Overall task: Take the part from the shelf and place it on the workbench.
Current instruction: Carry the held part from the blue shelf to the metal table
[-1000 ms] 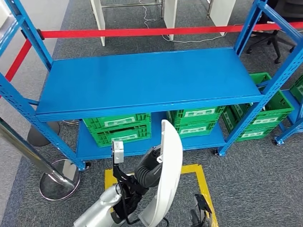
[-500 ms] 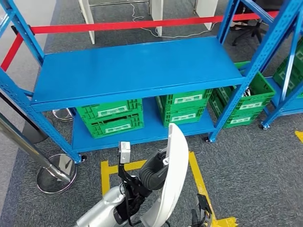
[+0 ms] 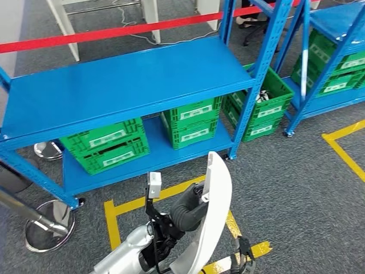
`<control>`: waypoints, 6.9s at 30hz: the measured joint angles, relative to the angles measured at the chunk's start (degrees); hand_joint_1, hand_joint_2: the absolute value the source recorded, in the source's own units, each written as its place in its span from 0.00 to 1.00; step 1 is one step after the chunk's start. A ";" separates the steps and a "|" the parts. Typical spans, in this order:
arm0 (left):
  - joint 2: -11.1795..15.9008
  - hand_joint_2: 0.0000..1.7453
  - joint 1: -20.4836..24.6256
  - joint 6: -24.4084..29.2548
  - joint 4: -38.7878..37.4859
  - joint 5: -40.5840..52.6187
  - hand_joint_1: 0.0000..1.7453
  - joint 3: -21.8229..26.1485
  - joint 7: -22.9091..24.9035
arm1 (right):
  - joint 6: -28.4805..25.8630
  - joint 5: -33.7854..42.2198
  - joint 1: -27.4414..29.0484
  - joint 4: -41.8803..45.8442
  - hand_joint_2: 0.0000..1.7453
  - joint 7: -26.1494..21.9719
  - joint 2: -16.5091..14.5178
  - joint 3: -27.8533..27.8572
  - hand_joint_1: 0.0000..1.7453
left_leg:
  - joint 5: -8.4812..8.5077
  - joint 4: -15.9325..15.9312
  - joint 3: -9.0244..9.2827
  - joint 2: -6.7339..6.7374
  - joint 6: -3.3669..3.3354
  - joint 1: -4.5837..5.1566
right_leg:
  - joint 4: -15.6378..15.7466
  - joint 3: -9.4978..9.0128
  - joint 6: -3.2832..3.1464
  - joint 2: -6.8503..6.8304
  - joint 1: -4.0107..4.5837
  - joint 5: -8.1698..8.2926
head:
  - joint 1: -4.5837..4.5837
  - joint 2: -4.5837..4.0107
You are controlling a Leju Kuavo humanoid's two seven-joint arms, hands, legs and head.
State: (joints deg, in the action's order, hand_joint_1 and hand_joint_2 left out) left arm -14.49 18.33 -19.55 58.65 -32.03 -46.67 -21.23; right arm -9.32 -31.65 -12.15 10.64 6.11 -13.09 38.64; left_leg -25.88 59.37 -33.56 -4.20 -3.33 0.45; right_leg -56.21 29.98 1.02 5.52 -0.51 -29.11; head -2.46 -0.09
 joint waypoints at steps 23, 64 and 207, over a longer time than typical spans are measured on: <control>-2.20 1.00 3.41 0.10 -2.79 1.31 1.00 -4.30 -0.63 | -3.14 3.25 -1.32 0.00 0.00 -0.99 -2.69 3.33 0.00 | -10.46 14.96 -5.39 4.67 2.62 -0.84 | -1.45 4.86 -0.47 -3.58 -0.49 3.06 | -0.11 0.00; -0.22 1.00 -0.74 10.50 -2.97 8.61 1.00 0.37 -9.20 | 2.73 -10.32 3.66 0.02 0.00 -0.89 -2.79 -0.83 0.00 | -2.13 -0.40 1.31 0.86 1.14 -1.29 | -2.35 6.83 2.27 0.83 -0.64 3.58 | -0.40 0.00; 4.39 1.00 -13.18 10.98 9.37 14.25 1.00 11.96 -9.65 | 10.71 -19.49 10.96 -0.02 0.00 -0.60 1.31 -6.67 0.00 | -8.73 15.64 -6.67 4.38 4.14 -1.22 | -1.47 2.70 -1.14 -5.37 -0.03 1.81 | -0.26 0.00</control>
State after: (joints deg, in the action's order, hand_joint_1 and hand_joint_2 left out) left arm -10.10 5.14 -8.57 68.02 -17.79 -34.71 -30.88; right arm 1.39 -51.15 -1.19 10.62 5.52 -11.78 31.97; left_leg -34.61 75.01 -40.23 0.19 0.81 -0.77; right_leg -57.68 32.68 -0.12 0.15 -0.53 -27.30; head -2.73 -0.09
